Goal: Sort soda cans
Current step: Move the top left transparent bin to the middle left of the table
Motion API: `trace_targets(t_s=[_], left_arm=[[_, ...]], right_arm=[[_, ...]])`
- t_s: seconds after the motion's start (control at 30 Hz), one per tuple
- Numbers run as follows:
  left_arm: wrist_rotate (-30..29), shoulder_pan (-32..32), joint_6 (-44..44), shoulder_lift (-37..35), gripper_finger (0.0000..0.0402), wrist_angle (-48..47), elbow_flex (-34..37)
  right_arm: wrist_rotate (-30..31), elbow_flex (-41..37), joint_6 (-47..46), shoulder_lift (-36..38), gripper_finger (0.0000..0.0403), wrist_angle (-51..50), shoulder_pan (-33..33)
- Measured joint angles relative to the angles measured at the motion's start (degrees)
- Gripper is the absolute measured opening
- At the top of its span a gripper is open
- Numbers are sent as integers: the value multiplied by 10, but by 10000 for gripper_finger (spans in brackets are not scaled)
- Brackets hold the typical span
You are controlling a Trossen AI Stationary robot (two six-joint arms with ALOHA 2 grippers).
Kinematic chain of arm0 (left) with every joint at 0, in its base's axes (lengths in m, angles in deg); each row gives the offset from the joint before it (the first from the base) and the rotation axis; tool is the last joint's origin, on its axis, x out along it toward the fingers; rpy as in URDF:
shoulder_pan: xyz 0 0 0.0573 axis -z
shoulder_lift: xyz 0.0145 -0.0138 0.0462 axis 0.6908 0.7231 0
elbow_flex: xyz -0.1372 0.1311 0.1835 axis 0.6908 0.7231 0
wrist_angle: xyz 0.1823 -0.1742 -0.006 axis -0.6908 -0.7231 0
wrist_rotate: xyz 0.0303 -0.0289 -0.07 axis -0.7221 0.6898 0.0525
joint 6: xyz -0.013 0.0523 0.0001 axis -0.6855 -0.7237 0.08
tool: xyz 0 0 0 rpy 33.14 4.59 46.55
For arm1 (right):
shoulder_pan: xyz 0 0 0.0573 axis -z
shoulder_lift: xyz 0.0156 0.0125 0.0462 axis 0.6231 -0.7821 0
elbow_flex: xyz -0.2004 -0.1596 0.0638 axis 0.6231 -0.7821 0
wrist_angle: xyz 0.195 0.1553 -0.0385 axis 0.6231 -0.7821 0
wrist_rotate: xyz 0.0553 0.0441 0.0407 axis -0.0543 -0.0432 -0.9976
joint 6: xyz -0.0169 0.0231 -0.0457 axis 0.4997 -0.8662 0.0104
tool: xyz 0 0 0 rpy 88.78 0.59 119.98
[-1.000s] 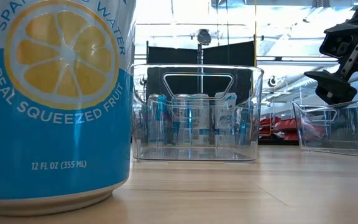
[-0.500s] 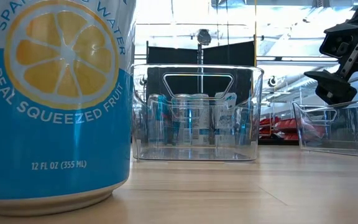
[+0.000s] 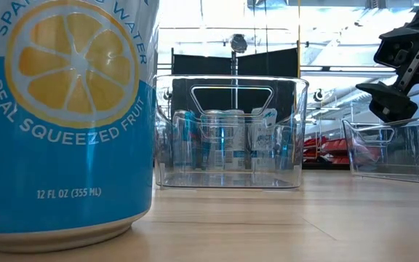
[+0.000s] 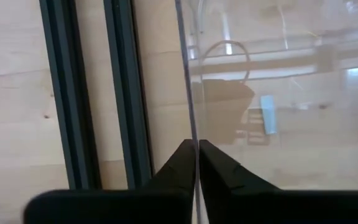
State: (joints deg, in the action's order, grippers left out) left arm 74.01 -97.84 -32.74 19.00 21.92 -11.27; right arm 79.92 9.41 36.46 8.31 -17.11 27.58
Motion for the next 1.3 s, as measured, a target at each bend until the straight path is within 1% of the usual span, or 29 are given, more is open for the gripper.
trace_targets(t_s=[0.03,0.17,0.33,0.43,0.57,0.9,1.07,1.3], left_arm=[[1,0,6,0,12,0,0],[2,0,11,0,20,-7,0],[5,10,34,-1,11,-33,-2],[5,26,56,-1,9,-51,-2],[7,66,98,-4,10,-82,-2],[34,214,273,-60,10,-145,1],[45,325,385,-78,10,-160,1],[48,486,561,-72,10,-139,1]], right_arm=[[0,0,0,0,325,0,0],[0,0,0,0,325,0,0],[0,0,0,0,325,0,0],[0,0,0,0,325,0,0],[0,0,0,0,325,0,0],[0,0,0,0,325,0,0],[0,0,0,0,325,0,0],[0,0,0,0,325,0,0]])
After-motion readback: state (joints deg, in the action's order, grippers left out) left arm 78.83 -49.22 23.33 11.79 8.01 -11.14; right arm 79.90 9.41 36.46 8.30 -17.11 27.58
